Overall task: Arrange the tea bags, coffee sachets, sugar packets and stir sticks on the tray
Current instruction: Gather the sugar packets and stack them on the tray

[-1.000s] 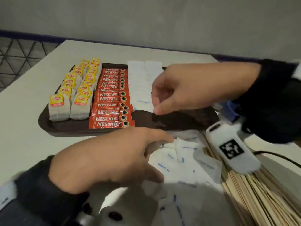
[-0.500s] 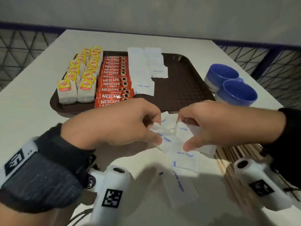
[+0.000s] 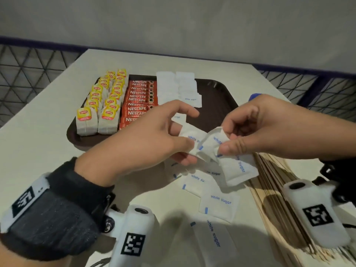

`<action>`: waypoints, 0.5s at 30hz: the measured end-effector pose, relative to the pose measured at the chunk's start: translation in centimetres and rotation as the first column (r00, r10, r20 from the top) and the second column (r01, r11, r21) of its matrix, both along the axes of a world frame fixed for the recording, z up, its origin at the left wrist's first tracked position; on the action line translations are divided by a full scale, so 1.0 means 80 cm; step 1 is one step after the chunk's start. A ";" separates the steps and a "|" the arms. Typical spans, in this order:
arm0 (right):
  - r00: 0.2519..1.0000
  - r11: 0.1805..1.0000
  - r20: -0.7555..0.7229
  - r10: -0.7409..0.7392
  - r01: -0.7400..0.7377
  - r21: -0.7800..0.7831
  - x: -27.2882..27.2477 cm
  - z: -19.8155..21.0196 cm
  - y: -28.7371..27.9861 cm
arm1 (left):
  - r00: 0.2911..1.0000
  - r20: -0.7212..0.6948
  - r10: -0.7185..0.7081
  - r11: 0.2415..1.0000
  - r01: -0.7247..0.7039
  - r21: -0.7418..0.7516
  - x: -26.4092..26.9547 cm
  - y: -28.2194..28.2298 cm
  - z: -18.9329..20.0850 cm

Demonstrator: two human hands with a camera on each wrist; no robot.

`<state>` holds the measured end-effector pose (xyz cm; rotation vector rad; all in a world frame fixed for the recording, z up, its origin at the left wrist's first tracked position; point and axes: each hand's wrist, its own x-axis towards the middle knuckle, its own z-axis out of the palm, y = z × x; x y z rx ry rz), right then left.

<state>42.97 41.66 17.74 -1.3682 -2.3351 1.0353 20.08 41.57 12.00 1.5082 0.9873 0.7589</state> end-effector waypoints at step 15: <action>0.950 0.993 -0.306 -0.069 0.093 0.065 -0.025 -0.019 0.018 | 0.918 0.374 0.134 0.991 -0.122 -0.055 0.007 0.000 0.009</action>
